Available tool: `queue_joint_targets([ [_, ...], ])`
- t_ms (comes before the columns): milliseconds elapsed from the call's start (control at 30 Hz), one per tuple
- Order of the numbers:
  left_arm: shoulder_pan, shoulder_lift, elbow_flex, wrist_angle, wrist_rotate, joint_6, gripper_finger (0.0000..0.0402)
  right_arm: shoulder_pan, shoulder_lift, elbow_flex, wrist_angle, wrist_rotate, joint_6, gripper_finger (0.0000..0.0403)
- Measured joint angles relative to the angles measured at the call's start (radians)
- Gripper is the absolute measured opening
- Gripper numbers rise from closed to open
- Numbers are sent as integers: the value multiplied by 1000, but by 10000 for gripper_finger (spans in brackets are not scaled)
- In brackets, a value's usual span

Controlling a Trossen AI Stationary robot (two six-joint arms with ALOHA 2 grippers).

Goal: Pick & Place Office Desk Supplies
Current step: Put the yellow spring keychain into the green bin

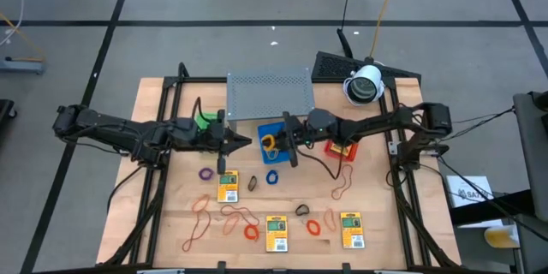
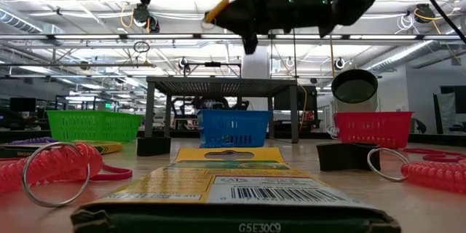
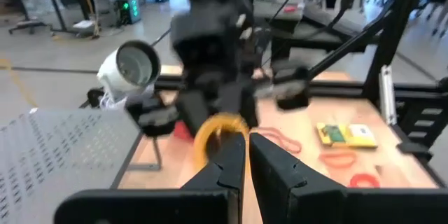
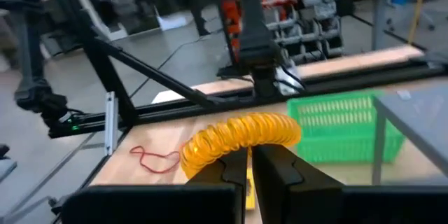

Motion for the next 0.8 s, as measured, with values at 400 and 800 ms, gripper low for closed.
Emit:
queue_joint_targets([
  [400,0,17,1,12,-1,-8,33,39,-35,2,-41,-66,8,4],
  [800,37,158,1,113,-3,-169,157,63,-35,3,-64,-63,7,4],
])
